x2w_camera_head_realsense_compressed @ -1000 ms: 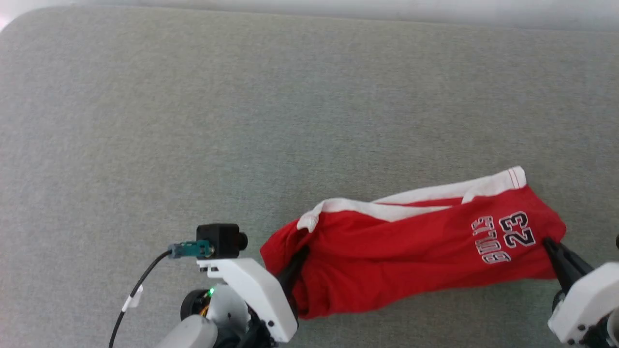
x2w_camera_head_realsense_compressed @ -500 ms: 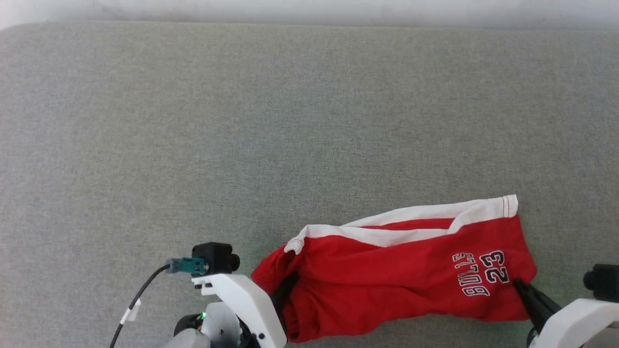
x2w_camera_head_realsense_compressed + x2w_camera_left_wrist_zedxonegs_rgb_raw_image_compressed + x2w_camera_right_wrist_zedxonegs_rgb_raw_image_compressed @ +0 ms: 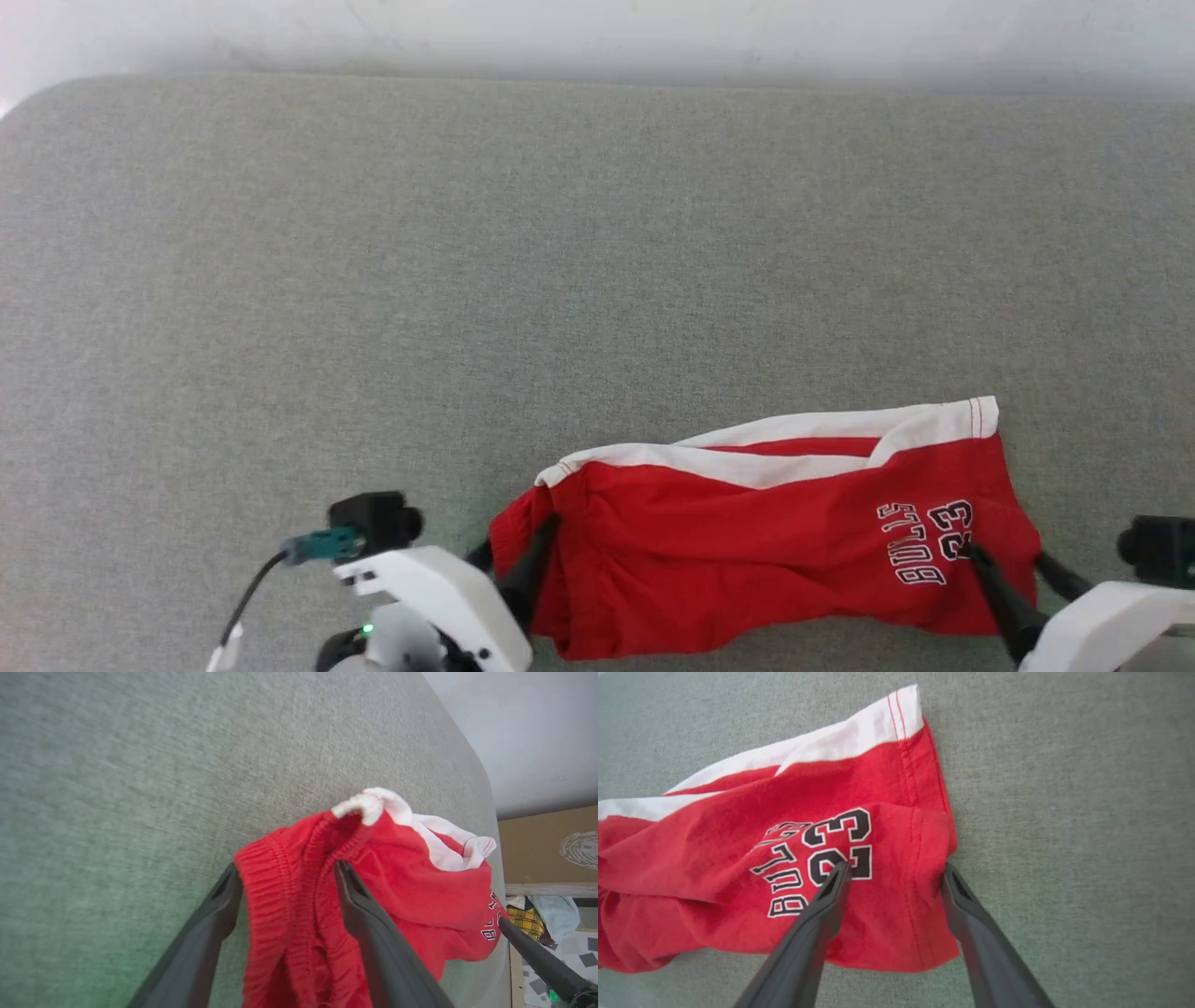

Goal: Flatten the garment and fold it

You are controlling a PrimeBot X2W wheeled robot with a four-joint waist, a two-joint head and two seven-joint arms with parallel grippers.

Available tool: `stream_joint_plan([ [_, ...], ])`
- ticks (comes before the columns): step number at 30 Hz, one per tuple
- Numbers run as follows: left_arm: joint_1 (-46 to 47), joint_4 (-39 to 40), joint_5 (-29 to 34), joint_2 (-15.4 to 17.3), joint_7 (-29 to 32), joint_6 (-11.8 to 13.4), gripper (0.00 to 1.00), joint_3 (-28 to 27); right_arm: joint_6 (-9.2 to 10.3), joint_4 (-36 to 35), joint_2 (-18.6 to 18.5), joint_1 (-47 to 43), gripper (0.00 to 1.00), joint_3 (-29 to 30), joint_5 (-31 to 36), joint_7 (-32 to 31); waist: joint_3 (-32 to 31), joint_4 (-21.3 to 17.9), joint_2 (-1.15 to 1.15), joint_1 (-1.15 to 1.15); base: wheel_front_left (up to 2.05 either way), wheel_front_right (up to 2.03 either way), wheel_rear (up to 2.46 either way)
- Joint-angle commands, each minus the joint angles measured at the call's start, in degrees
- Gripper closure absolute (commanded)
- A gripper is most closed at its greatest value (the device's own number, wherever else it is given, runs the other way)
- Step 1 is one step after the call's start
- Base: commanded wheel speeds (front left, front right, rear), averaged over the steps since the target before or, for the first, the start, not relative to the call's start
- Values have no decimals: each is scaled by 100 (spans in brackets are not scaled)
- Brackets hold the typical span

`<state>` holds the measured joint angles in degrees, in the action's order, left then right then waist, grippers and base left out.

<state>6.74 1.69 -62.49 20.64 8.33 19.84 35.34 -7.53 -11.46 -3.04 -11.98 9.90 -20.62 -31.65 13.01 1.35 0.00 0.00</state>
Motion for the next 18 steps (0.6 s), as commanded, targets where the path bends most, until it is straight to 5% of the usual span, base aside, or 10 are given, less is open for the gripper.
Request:
stream_joint_plan([
  [1,-192,101,83,113,-214,99,0,-138,4,-150,16,2,0,107,65,-16,-65,29,0,0,0,0,0],
  [12,-575,1023,1223,472,-2067,460,0,-851,4,-549,16,63,0,560,720,-90,-73,229,0,0,0,0,0],
  [18,-494,1077,1865,357,-2295,483,0,-978,4,-210,16,207,0,455,946,-134,57,369,0,0,0,0,0],
])
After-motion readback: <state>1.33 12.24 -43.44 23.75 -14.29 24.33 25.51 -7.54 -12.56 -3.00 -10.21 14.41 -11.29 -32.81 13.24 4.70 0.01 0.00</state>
